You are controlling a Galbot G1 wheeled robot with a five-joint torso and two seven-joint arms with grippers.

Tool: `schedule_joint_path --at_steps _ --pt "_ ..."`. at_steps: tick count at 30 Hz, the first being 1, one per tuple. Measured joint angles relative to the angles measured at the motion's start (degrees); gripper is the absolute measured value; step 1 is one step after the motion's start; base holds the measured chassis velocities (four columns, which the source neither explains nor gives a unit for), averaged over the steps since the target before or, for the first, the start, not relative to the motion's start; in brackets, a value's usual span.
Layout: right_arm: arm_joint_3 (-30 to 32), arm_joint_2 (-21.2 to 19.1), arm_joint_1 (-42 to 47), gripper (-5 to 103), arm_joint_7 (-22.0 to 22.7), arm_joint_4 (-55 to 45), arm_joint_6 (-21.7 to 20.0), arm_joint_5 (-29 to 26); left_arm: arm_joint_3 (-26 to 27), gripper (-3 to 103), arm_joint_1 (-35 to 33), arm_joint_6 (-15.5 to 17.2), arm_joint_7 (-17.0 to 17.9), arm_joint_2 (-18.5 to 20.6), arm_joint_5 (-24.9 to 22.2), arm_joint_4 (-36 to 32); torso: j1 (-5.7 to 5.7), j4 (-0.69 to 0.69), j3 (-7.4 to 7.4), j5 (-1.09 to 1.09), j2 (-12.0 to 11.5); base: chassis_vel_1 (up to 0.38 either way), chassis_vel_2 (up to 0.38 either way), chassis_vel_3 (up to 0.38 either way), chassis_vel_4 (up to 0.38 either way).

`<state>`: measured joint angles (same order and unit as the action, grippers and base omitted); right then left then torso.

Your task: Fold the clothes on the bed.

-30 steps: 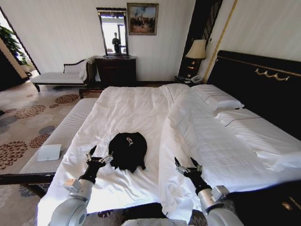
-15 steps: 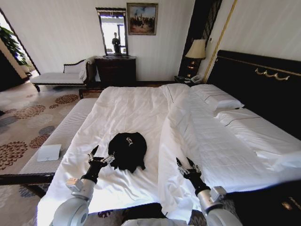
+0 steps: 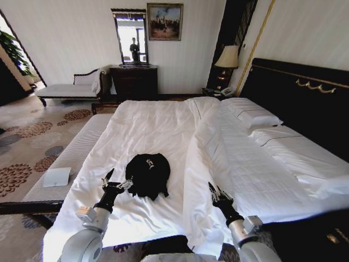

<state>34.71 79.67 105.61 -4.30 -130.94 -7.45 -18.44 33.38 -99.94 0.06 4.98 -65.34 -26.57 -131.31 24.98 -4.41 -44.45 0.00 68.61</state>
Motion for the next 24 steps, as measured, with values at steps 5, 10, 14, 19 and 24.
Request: schedule_joint_path --at_steps 5,10,14,19,24 --pt "0.23 0.17 -0.04 1 0.0 -0.06 0.22 0.18 0.15 100 0.1 -0.03 0.0 -0.02 0.0 -0.03 0.0 0.0 0.0 0.0 0.0 0.0 0.0 0.0 0.0" --pt "1.14 0.92 -0.24 1 0.62 -0.16 0.73 0.23 0.56 100 0.05 -0.08 0.0 0.01 -0.06 0.0 0.0 0.0 0.0 0.0 0.0 0.0 0.0 0.0 0.0" --pt "2.35 1.87 -0.28 1 1.82 -0.7 0.92 -1.72 0.67 100 0.09 -0.11 0.0 0.0 -0.13 0.08 0.0 0.0 0.0 0.0 0.0 0.0 0.0 0.0 0.0" --pt "4.99 3.46 -0.59 1 3.01 -0.89 1.78 -3.46 0.52 100 0.18 -0.17 -0.04 -0.05 -0.31 0.19 0.0 0.0 0.0 0.0 0.0 0.0 0.0 0.0 0.0" --pt "8.06 4.48 -0.76 1 3.57 -0.71 2.87 -3.65 0.32 100 0.45 -0.18 -0.04 -0.12 -0.32 0.28 0.0 0.0 0.0 0.0 0.0 0.0 0.0 0.0 0.0"
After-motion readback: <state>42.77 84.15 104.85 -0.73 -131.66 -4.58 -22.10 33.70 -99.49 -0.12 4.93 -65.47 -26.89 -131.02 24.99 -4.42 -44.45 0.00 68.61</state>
